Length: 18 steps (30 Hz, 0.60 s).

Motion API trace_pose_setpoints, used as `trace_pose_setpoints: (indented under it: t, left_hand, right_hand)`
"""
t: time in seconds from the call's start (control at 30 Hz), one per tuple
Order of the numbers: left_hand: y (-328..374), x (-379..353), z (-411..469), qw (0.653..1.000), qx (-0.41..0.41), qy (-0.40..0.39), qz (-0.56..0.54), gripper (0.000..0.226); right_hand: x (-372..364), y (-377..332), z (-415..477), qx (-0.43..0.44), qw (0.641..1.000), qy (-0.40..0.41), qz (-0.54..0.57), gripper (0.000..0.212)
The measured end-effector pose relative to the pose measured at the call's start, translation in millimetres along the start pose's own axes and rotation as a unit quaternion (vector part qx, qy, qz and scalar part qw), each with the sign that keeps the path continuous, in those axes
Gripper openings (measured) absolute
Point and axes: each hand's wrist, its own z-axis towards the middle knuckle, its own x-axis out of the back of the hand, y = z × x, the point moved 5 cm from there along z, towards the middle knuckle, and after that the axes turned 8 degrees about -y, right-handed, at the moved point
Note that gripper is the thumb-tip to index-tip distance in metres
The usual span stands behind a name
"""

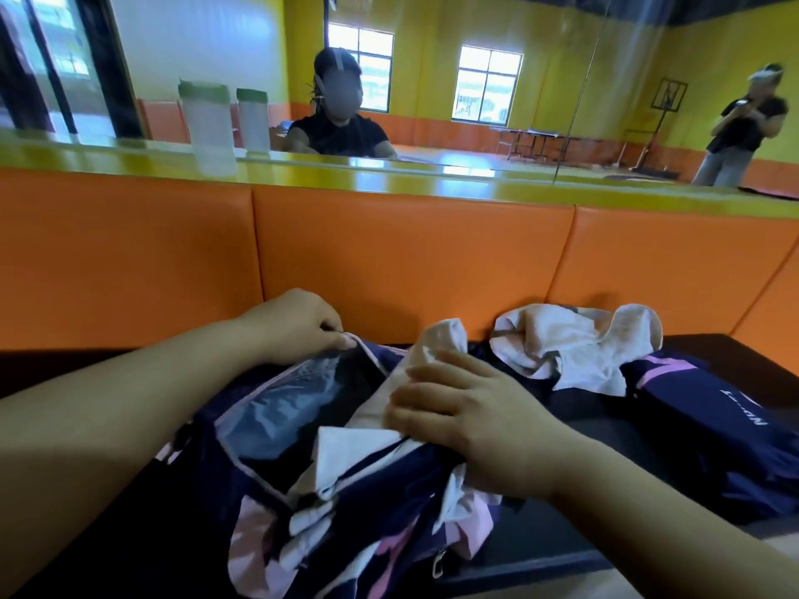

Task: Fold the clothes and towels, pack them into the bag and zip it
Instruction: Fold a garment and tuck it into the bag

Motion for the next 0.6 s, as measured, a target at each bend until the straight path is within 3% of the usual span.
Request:
trace_pose_setpoints:
  t: [0.4, 0.6]
  left_hand:
    - [-4.9, 32.6, -2.7, 0.998, 0.015, 0.057, -0.027, 0.050]
    - [-16.2, 32.2, -12.9, 0.998, 0.008, 0.055, -0.009, 0.032]
  right_hand:
    - [-22.6, -42.0, 65.0, 0.153, 0.978, 0.038, 0.134, 0.037]
    - [-47.7, -18.8, 63.4, 0.060, 0.993, -0.047, 0.089, 0.052]
